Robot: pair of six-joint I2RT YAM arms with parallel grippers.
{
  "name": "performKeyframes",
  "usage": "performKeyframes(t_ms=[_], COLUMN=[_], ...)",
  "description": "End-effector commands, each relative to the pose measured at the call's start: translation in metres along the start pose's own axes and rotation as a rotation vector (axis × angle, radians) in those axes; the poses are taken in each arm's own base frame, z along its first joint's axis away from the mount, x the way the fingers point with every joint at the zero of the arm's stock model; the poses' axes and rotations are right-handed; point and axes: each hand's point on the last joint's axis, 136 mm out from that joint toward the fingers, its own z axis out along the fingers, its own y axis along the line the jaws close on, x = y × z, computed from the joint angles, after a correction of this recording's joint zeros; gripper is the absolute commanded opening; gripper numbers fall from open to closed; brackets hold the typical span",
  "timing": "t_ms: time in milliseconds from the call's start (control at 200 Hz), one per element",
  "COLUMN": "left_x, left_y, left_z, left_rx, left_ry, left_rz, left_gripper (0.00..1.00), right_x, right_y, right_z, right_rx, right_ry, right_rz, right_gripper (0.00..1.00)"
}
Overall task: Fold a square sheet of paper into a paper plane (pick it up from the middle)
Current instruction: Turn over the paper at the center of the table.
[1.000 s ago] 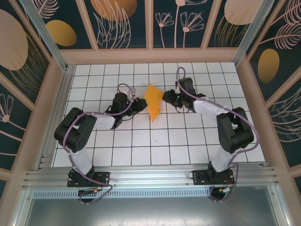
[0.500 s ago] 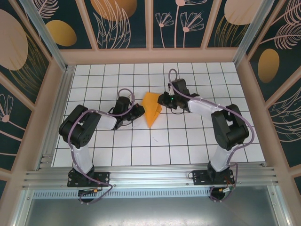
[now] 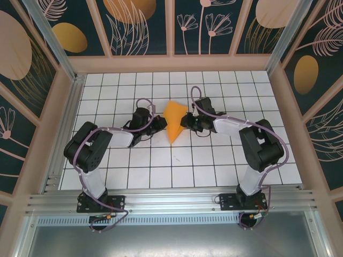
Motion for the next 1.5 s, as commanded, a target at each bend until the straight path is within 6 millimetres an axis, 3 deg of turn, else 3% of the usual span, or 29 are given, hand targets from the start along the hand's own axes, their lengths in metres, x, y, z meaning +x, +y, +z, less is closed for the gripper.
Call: performKeyframes(t_ms=[0,45,200,330,410,460,630,956,1061,1196,1306,1381,1496], left_x=[-0.023,-0.031,-0.039,-0.028,-0.022,-0.013,0.002,0.005,0.004,-0.010,-0.019,-0.019,-0.008], left_y=[-0.031,-0.047,-0.052,-0.041,-0.042,-0.031,-0.020,-0.006,-0.031,-0.083,-0.100,-0.090,-0.055], left_z=[-0.015,-0.023,-0.027,-0.014,-0.009,0.001,0.014,0.009,0.006,-0.010,-0.019,-0.018,-0.009], left_rx=[0.052,0.077,0.029,-0.048,-0.037,-0.059,-0.034,-0.079,0.035,0.253,0.308,0.283,0.217], left_ry=[-0.074,-0.098,-0.111,-0.076,-0.061,-0.033,0.014,-0.004,0.001,-0.035,-0.064,-0.076,-0.062], left_rz=[0.066,0.087,0.128,0.145,0.140,0.127,0.065,0.015,0.004,-0.002,-0.012,-0.043,-0.133], left_gripper=[0.05,0.05,0.05,0.05,0.05,0.04,0.04,0.03,0.04,0.04,0.04,0.04,0.04], right_x=[-0.023,-0.026,-0.031,-0.029,-0.028,-0.028,-0.027,-0.019,-0.021,-0.029,-0.032,-0.033,-0.035], right_y=[0.028,0.033,0.036,0.032,0.029,0.028,0.027,0.030,0.031,0.032,0.036,0.038,0.037], right_z=[-0.027,-0.033,-0.044,-0.043,-0.041,-0.040,-0.034,-0.015,-0.015,-0.024,-0.030,-0.033,-0.033], right_rx=[-0.096,-0.117,-0.147,-0.159,-0.156,-0.157,-0.156,-0.154,-0.154,-0.141,-0.144,-0.146,-0.136], right_ry=[-0.122,-0.142,-0.184,-0.183,-0.178,-0.177,-0.159,-0.083,-0.098,-0.141,-0.165,-0.171,-0.181], right_rz=[-0.032,-0.034,-0.026,-0.009,-0.006,-0.003,-0.002,-0.030,-0.028,-0.027,-0.033,-0.037,-0.038], right_gripper=[0.29,0.31,0.33,0.33,0.33,0.32,0.32,0.28,0.28,0.27,0.27,0.27,0.27])
